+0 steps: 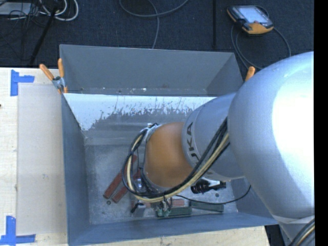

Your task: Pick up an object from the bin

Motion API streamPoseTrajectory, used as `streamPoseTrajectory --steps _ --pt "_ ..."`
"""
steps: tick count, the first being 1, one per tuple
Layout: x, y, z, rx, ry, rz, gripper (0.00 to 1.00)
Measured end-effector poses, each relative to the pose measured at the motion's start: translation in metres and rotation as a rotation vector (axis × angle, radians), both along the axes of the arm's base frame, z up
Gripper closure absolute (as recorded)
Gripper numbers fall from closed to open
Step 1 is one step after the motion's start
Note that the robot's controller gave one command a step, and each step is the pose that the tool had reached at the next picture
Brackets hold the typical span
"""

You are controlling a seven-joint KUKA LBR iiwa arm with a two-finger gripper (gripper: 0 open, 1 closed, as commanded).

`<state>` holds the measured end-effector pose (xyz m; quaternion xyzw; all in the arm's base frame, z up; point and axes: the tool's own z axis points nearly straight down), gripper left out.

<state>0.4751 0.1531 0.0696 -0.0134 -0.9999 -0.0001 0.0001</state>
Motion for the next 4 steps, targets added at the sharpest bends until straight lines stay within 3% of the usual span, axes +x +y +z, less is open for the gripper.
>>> streamPoseTrajectory --steps 1,2,3,4 --pt "0.002 0.0 0.001 0.0 -0.005 -0.003 0.0" --pt "0.002 0.0 0.001 0.001 -0.005 -0.004 0.0" --pt "0.006 0.02 0.001 -0.004 -0.005 0.081 0.0" --pt "0.019 0.052 0.0 0.002 -0.001 0.172 0.0"
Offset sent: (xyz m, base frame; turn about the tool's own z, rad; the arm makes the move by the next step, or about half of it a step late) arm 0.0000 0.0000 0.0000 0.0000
